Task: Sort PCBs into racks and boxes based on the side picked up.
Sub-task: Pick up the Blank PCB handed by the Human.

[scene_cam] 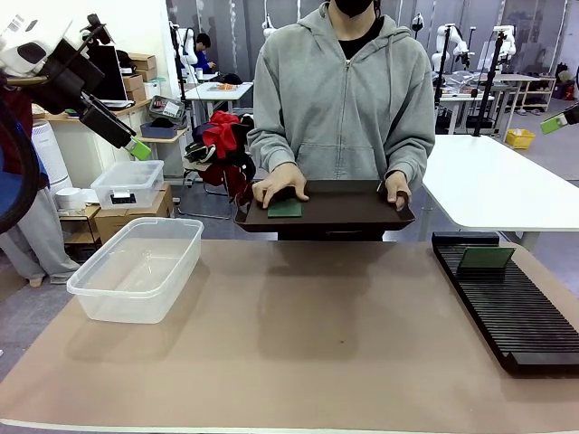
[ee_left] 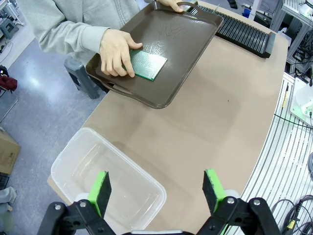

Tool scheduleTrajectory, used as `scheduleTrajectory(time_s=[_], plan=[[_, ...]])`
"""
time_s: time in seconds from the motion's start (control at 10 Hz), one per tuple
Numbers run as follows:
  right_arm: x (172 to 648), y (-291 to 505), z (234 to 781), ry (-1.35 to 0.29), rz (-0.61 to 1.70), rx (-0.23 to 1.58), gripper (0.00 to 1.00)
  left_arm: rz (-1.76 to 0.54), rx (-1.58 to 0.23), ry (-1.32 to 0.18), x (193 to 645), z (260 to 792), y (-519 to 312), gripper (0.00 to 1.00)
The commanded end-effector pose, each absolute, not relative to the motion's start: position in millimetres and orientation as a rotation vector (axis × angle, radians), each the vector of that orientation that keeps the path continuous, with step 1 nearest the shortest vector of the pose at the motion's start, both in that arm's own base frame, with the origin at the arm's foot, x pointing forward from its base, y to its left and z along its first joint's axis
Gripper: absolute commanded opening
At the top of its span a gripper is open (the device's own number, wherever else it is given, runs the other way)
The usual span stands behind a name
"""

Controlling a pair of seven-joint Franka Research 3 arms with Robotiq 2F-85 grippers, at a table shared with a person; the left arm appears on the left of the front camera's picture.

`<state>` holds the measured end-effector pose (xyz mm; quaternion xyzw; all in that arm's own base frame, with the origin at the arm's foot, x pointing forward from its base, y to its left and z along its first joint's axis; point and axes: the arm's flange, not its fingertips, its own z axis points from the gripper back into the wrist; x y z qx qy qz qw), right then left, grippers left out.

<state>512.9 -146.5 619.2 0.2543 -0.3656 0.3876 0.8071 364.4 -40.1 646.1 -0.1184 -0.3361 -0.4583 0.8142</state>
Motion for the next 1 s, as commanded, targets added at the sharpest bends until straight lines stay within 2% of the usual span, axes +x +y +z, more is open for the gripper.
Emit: scheduleTrajectory(time_s=[0.0,0.9], plan=[[513.0,-143.7,619.5,-0.787,0.83,0.56,1.0,-0.979,-0.259,-0.716,364.4,644.5,-39.4,1.0],[513.0,-143.7,619.5,-0.787,0.83,0.56,1.0,-0.979,-0.259,-0.716,364.4,644.5,-39.4,1.0]])
